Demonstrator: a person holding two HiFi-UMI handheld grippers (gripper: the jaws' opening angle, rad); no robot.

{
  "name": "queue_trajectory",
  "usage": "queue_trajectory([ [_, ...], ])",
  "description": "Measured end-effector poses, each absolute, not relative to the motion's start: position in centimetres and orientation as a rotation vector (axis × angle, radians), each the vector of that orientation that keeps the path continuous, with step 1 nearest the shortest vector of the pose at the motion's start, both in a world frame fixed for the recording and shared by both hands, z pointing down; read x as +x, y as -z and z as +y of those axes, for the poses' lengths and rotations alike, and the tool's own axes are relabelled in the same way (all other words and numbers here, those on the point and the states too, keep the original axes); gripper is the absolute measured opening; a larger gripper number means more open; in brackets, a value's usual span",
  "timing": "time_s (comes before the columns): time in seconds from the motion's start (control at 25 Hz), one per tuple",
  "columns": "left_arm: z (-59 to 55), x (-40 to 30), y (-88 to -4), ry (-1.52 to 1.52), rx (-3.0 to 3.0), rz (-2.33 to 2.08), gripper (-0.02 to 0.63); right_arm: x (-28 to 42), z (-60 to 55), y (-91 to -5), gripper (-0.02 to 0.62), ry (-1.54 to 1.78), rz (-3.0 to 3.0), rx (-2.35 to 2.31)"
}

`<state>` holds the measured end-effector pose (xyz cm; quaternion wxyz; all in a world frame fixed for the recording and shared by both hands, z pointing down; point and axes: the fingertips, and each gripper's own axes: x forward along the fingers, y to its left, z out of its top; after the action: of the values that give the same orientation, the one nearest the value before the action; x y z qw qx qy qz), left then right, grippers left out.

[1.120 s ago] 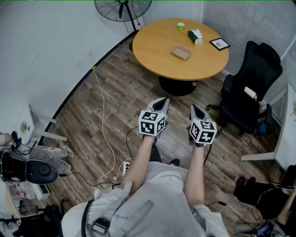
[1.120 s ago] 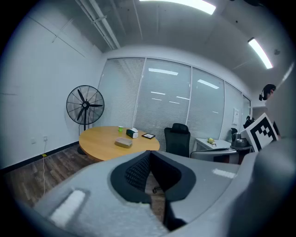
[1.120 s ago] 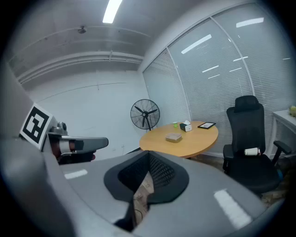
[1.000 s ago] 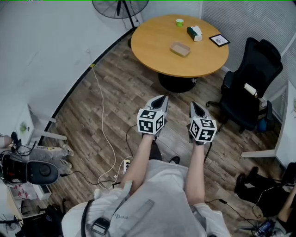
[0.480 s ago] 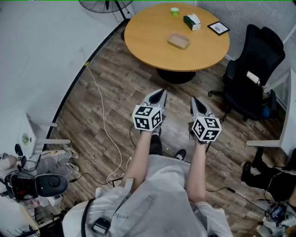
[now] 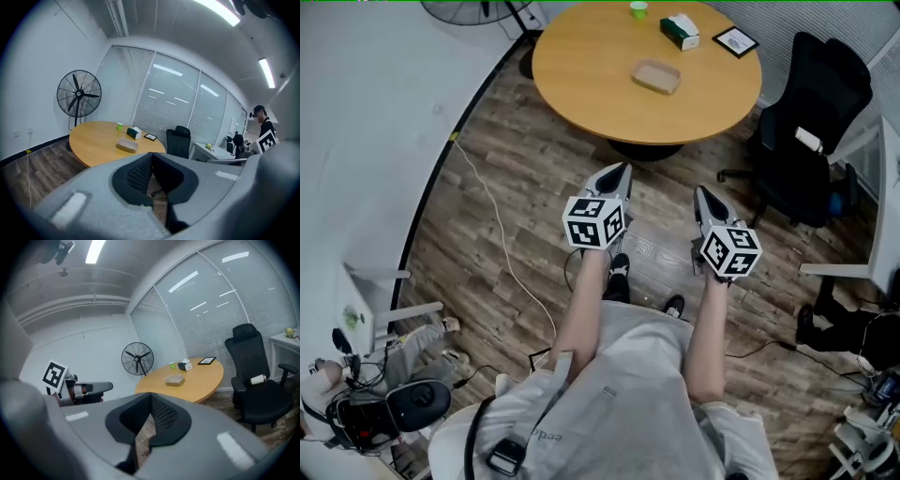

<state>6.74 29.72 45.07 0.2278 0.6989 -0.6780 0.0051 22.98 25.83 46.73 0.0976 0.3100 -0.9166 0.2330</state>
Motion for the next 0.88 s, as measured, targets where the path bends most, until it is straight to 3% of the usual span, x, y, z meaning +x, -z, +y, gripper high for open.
queue_trajectory([
  [0.56, 27.3, -3.7, -45.9, -0.031, 2.011, -1.742, 0.003, 15.4, 22.9, -46.2, 0.000, -0.548, -2.645, 1.039],
  [0.88, 25.0, -6.0, -46.4, -0.064, 2.019, -1.734, 0.003, 13.1, 20.3, -47.3, 0.000, -0.550, -2.611, 1.047],
])
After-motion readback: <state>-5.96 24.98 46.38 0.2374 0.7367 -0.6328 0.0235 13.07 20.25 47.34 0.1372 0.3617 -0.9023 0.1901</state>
